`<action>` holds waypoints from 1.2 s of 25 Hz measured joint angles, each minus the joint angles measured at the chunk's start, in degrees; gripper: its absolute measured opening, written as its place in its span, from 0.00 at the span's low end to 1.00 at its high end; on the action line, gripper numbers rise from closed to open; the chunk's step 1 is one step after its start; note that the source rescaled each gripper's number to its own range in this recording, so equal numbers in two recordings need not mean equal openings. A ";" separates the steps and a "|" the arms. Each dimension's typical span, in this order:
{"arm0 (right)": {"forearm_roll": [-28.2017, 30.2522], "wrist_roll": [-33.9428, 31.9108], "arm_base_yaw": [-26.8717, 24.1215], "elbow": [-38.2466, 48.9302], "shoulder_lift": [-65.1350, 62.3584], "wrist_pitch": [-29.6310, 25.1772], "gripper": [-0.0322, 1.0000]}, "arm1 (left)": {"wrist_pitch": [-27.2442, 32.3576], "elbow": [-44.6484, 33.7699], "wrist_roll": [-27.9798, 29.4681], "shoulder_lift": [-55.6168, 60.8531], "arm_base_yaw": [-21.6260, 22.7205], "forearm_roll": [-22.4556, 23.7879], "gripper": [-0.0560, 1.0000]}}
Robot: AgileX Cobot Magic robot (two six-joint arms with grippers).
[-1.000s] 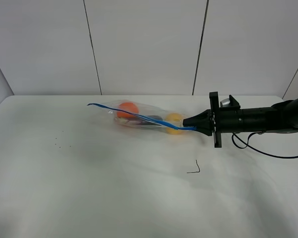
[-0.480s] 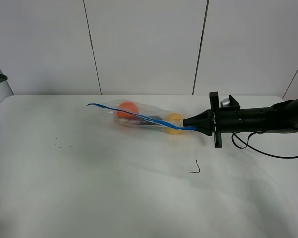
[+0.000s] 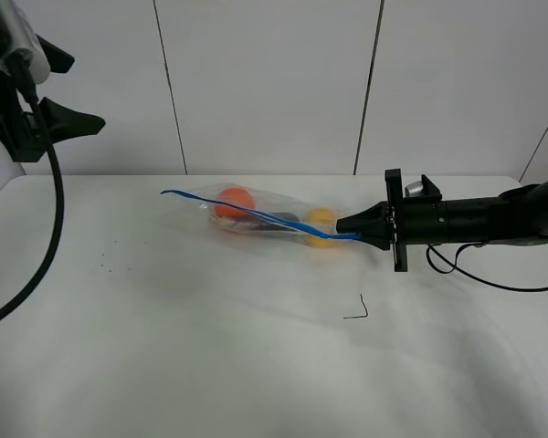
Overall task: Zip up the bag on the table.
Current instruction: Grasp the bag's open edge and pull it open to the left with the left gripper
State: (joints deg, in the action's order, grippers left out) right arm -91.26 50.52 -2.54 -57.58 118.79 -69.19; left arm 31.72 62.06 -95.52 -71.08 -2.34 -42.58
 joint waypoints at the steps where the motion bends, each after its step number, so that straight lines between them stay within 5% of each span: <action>1: -0.07 0.00 0.00 0.00 0.00 0.00 0.03 | -0.78 0.00 0.00 0.00 -2.01 -0.58 0.98; 17: -1.31 0.00 0.00 0.00 0.00 -0.05 0.03 | -24.71 -0.06 1.07 -12.69 -34.68 -1.50 0.98; 30: -1.48 0.00 0.00 0.00 0.00 -0.05 0.03 | -37.99 -8.55 1.07 -19.17 -38.58 -1.50 0.98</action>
State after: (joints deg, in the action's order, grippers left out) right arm -92.74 50.52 -2.54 -57.58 118.79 -69.24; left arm -6.28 53.51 -94.45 -90.25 -40.92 -44.08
